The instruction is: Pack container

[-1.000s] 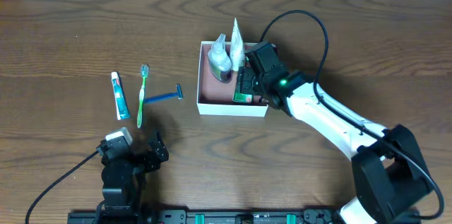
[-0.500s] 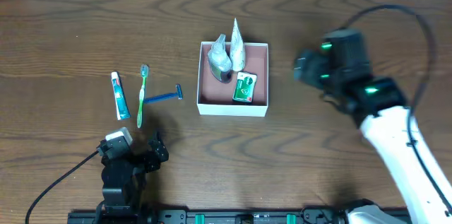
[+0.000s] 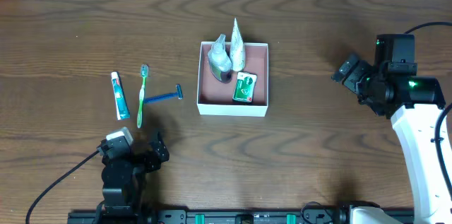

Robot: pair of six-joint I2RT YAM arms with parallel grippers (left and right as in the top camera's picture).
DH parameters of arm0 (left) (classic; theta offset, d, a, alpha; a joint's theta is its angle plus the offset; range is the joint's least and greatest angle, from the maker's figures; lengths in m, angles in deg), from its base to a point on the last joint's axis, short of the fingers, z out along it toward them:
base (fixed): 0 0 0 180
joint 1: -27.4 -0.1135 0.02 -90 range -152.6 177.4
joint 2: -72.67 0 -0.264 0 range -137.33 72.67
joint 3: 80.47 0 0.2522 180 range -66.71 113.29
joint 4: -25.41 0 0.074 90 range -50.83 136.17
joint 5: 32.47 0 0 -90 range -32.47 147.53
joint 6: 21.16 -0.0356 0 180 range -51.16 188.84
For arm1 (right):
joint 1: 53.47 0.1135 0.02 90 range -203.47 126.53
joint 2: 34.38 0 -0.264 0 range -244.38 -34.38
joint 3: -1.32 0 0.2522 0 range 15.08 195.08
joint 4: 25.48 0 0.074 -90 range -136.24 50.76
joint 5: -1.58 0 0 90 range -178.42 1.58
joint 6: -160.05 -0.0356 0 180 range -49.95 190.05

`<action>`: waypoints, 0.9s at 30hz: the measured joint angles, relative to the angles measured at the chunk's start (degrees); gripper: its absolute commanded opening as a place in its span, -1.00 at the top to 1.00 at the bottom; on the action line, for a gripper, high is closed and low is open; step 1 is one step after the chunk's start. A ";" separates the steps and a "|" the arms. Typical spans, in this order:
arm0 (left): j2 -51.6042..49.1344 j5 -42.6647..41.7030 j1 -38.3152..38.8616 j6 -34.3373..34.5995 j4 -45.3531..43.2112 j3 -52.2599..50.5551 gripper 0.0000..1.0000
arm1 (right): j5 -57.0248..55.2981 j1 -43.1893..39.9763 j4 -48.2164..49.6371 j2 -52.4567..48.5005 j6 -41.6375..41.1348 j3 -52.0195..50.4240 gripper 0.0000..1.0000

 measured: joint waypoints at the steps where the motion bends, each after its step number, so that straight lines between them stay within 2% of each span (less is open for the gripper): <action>1: -0.17 -0.02 0.00 0.00 0.00 0.07 -0.96 | 0.13 0.00 0.00 0.00 0.00 0.00 -0.99; 5: -5.14 0.00 0.00 -0.76 0.50 3.93 -0.96 | 0.15 0.00 0.02 0.00 0.00 0.00 -0.99; 8: -13.90 0.00 0.00 -1.84 1.42 11.15 -0.96 | 0.24 0.00 -0.04 0.00 0.00 0.00 -0.98; 13: -35.45 0.22 -1.16 -5.75 6.29 26.82 -0.96 | 0.33 0.00 -0.04 -0.07 0.00 -0.02 -0.99; 19: -59.82 0.50 -8.61 -9.49 11.67 45.05 -0.96 | 0.35 0.00 -0.02 -0.07 0.00 -0.02 -0.98; 23: -70.71 0.46 -13.20 -10.60 10.84 50.60 -0.96 | 0.33 0.00 -0.02 -0.07 0.00 -0.02 -0.98; 27: -79.45 -0.59 -15.91 -12.11 7.65 51.08 -0.96 | 0.35 0.00 -0.04 -0.07 0.00 -0.02 -0.98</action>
